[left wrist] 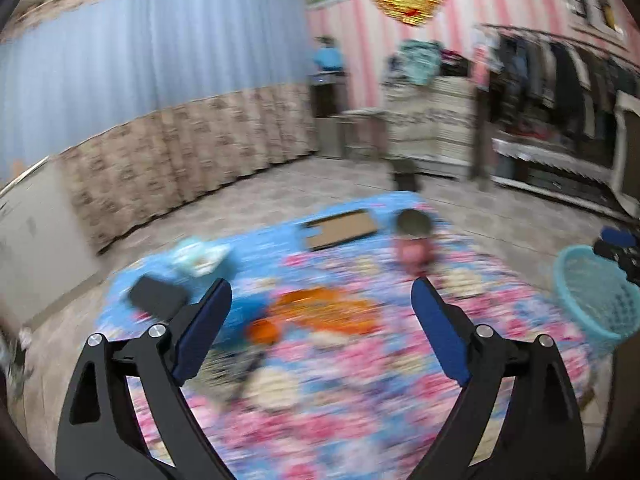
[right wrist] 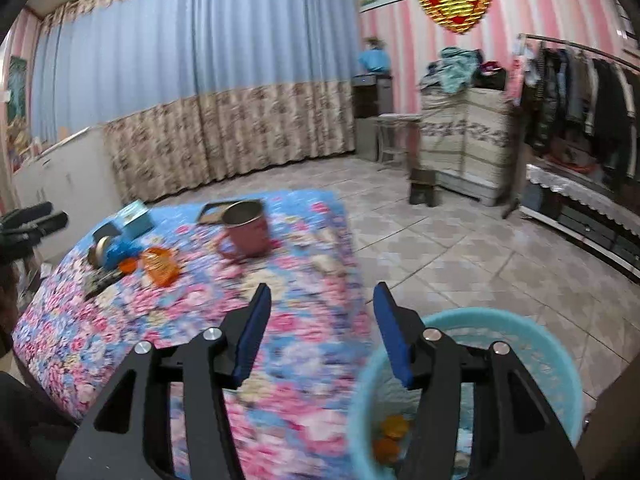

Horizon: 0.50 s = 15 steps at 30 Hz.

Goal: Collect trash
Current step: 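Move both open tools back over the items on the bed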

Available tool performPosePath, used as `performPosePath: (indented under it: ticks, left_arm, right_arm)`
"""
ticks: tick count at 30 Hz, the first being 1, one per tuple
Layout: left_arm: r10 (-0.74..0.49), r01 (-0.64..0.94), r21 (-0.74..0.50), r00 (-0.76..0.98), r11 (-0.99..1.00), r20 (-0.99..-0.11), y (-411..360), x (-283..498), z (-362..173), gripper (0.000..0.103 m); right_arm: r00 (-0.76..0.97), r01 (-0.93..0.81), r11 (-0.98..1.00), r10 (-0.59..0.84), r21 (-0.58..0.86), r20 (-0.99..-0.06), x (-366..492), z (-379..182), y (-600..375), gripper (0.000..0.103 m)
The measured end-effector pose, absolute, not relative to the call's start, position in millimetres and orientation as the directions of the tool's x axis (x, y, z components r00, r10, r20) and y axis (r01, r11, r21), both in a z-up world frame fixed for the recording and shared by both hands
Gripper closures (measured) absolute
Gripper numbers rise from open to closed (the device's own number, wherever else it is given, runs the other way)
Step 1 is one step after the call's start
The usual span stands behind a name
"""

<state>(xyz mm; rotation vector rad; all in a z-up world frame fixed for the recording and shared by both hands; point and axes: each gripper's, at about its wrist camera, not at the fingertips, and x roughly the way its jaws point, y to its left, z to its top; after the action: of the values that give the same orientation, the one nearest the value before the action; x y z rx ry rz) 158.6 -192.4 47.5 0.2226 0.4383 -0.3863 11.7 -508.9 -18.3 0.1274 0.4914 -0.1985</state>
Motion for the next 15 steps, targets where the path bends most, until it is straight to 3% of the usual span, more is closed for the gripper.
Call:
performPosePath:
  ticks: [8, 15]
  left_arm:
    - [-0.12, 0.182, 0.094, 0.883, 0.979, -0.454, -76, 184, 10, 0.011]
    - [-0.126, 0.169, 0.05, 0.872, 0.984, -0.474, -48, 192, -18, 0.011]
  right_arm:
    - [0.873, 0.125, 0.987, -0.06, 0.103, -0.485, 57, -30, -428, 0.036]
    - [0.861, 0.102, 0.99, -0.04, 0.096, -0.507, 84, -43, -385, 0.033]
